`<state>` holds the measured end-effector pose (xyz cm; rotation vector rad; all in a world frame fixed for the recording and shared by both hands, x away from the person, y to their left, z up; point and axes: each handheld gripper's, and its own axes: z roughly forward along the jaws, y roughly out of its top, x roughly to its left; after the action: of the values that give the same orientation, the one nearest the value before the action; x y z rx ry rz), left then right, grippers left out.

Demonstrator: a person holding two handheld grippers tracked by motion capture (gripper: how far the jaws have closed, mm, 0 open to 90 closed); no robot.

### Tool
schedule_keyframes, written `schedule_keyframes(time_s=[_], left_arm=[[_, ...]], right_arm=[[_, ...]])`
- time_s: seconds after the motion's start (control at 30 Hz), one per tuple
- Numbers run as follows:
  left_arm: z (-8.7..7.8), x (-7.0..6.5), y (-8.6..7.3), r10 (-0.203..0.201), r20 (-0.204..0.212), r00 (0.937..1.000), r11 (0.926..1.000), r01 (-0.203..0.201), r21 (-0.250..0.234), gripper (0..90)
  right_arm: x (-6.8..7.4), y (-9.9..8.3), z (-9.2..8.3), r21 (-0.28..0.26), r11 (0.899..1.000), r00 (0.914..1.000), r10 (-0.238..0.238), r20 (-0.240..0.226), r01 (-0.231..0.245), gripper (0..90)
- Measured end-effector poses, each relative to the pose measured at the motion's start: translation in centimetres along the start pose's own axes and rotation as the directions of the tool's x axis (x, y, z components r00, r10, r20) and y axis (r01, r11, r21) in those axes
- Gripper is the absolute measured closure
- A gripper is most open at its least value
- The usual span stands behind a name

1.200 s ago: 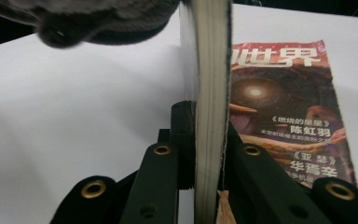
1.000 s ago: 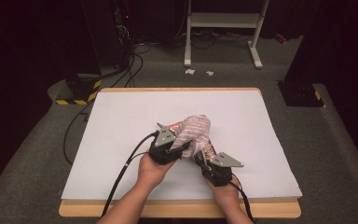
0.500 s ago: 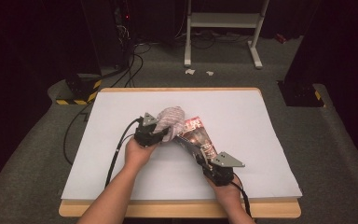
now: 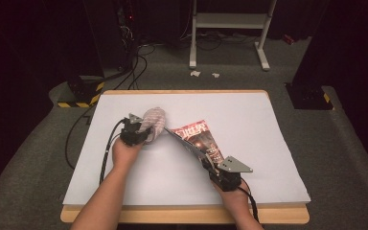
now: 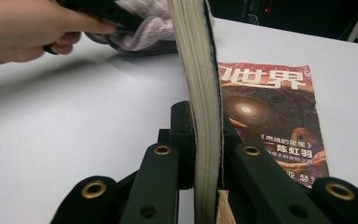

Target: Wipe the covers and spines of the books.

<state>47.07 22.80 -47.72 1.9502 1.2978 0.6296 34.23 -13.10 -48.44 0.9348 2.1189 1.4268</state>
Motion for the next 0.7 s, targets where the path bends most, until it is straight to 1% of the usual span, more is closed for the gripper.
schedule_keyframes(time_s=[0.03,0.07,0.13,0.17,0.23,0.27,0.3,0.33,0.37,0.4,0.43,0.47,0.5,0.57,0.63,0.7], left_arm=[[-0.5,0.5,-0.2,-0.003,-0.005,1.0000,1.0000,0.003,-0.002,70.8],[-1.0,1.0,-0.3,-0.014,-0.005,0.9999,0.9999,0.014,-0.001,70.5],[-2.0,1.9,-0.7,-0.031,0.010,0.9995,0.9995,0.031,-0.009,69.6],[-2.4,2.2,-1.0,-0.036,0.008,0.9993,0.9993,0.036,-0.008,69.2],[-3.0,2.7,-1.7,-0.040,0.005,0.9992,0.9992,0.040,-0.001,68.5],[-3.3,2.8,-2.0,-0.035,-0.003,0.9994,0.9994,0.035,0.007,68.1],[-3.5,2.7,-2.3,-0.031,-0.009,0.9995,0.9995,0.031,0.009,67.2],[-3.7,2.7,-2.6,-0.028,-0.001,0.9996,0.9995,0.028,0.011,65.5],[-3.9,2.7,-2.8,-0.034,0.013,0.9993,0.9992,0.034,0.019,62.5],[-4.1,2.6,-3.0,-0.057,0.036,0.9977,0.9979,0.056,0.033,57.8],[-4.2,2.6,-3.1,-0.086,0.060,0.9945,0.9953,0.083,0.050,51.1],[-4.5,2.4,-3.1,-0.104,0.073,0.9919,0.9938,0.101,0.048,43.9],[-5.0,2.2,-3.1,-0.103,0.063,0.9927,0.9945,0.101,0.028,38.5],[-6.0,1.8,-2.9,-0.096,0.058,0.9937,0.9950,0.098,-0.022,33.0],[-7.1,1.0,-2.5,-0.091,0.071,0.9933,0.9932,0.095,-0.066,29.2],[-8.1,0.0,-2.2,-0.059,0.091,0.9941,0.9924,0.068,-0.103,27.7]], right_arm=[[0.0,0.0,0.0,0.000,1.000,1.0000,-0.002,0.001,0.002,84.3],[0.1,0.0,0.0,0.001,1.000,1.0000,-0.001,0.001,0.001,84.3],[0.2,0.0,0.0,0.003,1.000,1.0000,0.000,0.004,0.000,84.3],[0.2,0.0,0.1,0.004,1.000,1.0000,0.000,0.004,0.000,84.3],[0.2,0.0,0.1,0.005,1.000,1.0000,0.001,0.004,-0.001,84.2],[0.2,0.0,0.1,0.005,1.000,1.0000,0.004,0.004,-0.004,84.2],[0.2,0.0,0.1,0.004,1.000,1.0000,0.005,0.003,-0.005,84.2],[0.2,0.0,0.1,0.005,1.000,1.0000,0.006,0.002,-0.006,84.2],[0.2,0.0,0.1,0.006,1.000,1.0000,0.008,0.002,-0.008,84.1],[0.2,0.0,0.1,0.006,1.000,1.0000,0.009,0.002,-0.009,84.1],[0.2,0.0,0.1,0.007,1.000,1.0000,0.009,0.002,-0.009,84.1],[0.2,-0.1,0.1,0.007,1.000,1.0000,0.008,0.003,-0.008,84.1],[0.3,-0.1,0.1,0.010,1.000,1.0000,0.006,0.003,-0.006,84.1],[0.3,-0.2,0.2,0.011,1.000,1.0000,0.007,0.001,-0.007,84.0],[0.3,-0.2,0.2,0.011,1.000,1.0000,0.006,0.000,-0.006,84.1],[0.2,-0.2,0.2,0.010,1.000,1.0000,0.006,0.000,-0.006,84.0]])
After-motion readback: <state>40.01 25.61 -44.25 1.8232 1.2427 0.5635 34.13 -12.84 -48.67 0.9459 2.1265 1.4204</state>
